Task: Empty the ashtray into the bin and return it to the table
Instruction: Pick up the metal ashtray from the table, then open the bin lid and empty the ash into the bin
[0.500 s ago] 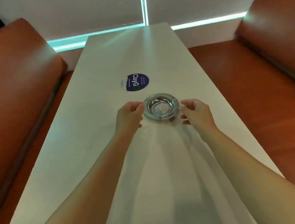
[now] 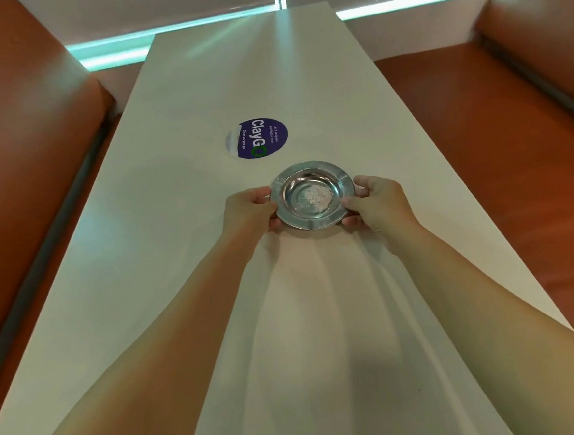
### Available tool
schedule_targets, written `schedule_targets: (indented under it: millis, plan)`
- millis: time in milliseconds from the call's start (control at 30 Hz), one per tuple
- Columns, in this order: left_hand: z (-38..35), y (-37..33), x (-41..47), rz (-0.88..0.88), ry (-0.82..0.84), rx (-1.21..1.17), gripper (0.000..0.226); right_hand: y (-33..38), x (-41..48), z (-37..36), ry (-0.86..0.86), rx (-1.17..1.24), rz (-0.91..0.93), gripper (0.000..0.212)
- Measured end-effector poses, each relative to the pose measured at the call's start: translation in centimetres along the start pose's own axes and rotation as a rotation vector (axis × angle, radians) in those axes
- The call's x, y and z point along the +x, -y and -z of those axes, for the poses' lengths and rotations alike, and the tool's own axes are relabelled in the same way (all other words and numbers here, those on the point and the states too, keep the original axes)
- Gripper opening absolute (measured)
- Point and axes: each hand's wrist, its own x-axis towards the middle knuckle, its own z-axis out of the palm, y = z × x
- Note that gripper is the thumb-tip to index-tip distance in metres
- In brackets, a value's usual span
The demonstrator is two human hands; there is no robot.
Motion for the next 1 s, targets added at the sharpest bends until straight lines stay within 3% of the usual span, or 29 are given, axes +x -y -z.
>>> schedule_targets:
  millis: [100, 267, 533, 767, 1000]
  plan:
    - [0.5, -0.3, -1.6, -0.017, 0.02, -0.007, 0.041, 0.2, -1.6, 0.3, 0.0, 0.072, 0.022, 0.037]
    - [1.8, -1.3, -5.8, -0.067, 0.041, 0.001, 0.041, 1.0, -5.9, 0.9, -0.01, 0.142, 0.02, 0.039]
    - [4.2, -1.0, -19.6, -0.213, 0.146, -0.015, 0.039, 1.4, -21.3, 4.1, -0.075, 0.245, 0.075, 0.033]
    - [4.0, 3.1, -33.4, -0.185, 0.345, -0.051, 0.035, -3.7, -37.3, 9.7, -0.103, 0.349, 0.026, 0.018]
    - [-1.8, 6.9, -42.3, -0.146, 0.529, 0.002, 0.036, -9.6, -47.8, 16.9, -0.203, 0.415, -0.056, 0.015]
